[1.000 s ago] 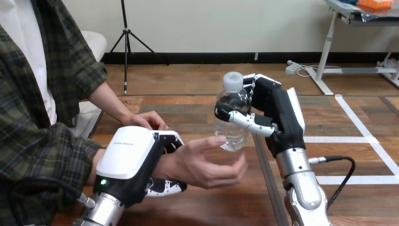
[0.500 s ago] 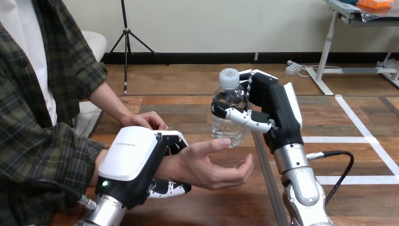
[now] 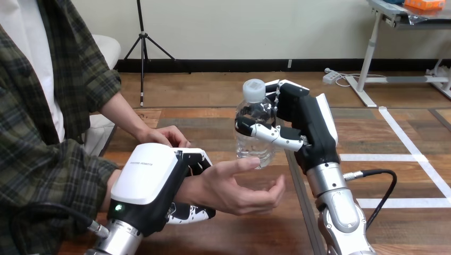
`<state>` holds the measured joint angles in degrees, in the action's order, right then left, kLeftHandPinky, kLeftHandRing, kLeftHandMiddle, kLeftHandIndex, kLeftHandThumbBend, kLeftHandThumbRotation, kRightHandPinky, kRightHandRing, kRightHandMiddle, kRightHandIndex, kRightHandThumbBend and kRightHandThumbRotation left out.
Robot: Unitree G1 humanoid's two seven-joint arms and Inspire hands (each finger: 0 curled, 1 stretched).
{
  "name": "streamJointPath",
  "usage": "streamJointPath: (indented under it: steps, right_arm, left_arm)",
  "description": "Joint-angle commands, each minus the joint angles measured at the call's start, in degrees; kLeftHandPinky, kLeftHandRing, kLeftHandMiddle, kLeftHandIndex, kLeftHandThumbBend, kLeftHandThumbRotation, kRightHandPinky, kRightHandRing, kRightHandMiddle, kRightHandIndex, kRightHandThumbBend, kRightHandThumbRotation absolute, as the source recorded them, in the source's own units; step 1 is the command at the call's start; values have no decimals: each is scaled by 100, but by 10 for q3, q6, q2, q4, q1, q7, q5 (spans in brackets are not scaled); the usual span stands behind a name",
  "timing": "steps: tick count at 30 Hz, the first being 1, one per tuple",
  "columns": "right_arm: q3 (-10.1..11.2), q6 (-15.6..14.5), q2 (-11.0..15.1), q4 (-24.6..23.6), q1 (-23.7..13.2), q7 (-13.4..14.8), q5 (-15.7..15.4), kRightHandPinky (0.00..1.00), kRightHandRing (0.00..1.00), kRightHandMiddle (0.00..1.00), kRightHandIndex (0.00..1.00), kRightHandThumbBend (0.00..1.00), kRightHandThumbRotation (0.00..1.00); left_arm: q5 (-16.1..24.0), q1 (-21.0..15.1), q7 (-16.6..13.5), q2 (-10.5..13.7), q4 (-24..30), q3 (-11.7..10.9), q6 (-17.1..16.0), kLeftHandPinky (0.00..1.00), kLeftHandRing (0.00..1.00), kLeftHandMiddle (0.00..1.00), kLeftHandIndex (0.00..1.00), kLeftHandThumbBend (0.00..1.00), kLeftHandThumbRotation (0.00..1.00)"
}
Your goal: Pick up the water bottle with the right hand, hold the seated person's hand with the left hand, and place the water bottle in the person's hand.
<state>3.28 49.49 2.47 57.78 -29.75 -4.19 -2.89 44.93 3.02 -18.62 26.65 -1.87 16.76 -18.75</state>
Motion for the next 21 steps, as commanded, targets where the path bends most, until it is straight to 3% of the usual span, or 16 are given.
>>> streamJointPath:
  steps: [1, 21]
  right_arm:
    - [5, 17, -3, -18, -38, -10, 18, 32, 38, 45, 48, 64, 0]
    - [10, 17, -4, -36, -16, -33, 46, 31, 37, 44, 48, 62, 0]
  left_arm:
    - [-5, -11, -1, -7, 23, -10, -7, 43, 47, 48, 47, 88, 0]
    - [-4, -10, -7, -9, 13, -14, -9, 43, 47, 48, 47, 89, 0]
